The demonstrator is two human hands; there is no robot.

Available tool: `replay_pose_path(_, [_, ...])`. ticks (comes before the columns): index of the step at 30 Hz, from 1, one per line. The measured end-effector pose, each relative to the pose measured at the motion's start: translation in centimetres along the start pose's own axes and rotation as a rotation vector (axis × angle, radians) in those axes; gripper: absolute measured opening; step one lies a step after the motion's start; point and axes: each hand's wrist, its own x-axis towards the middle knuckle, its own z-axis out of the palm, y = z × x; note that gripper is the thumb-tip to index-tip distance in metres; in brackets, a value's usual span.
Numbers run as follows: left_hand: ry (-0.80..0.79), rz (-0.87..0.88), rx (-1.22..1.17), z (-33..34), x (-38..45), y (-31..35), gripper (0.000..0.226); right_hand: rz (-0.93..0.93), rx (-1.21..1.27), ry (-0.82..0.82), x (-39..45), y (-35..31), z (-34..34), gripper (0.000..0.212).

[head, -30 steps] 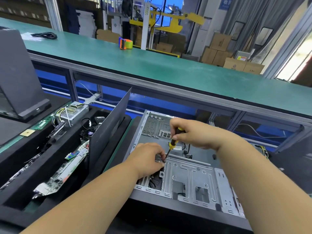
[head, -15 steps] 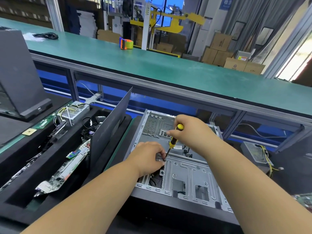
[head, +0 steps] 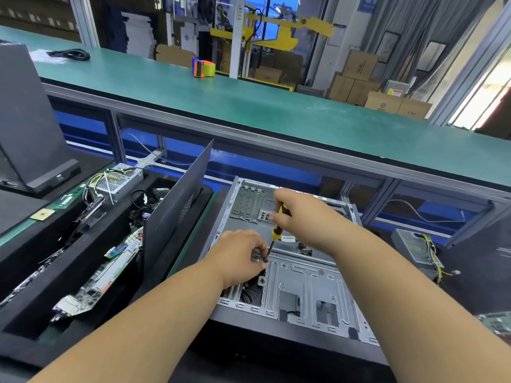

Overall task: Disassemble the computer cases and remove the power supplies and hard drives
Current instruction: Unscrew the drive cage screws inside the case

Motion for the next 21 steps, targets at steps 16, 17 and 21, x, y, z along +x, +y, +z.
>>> replay_pose_path(16, [0.03, -0.034, -0.002, 0.2, 0.0, 0.0, 0.025, -0.18, -0.12, -0.412, 2.0, 0.2, -3.7, 0.021])
replay_pose_path(17, [0.03, -0.038, -0.006, 0.2, 0.0, 0.0, 0.031, -0.168, -0.105, -0.418, 2.2, 0.4, -3.8, 0.02])
replay_pose_path(21, [-0.037, -0.022, 0.1, 0.5, 0.3, -0.2, 0.05, -0.039, -0.112, -0.242, 1.7, 0.7, -3.1, 0.022])
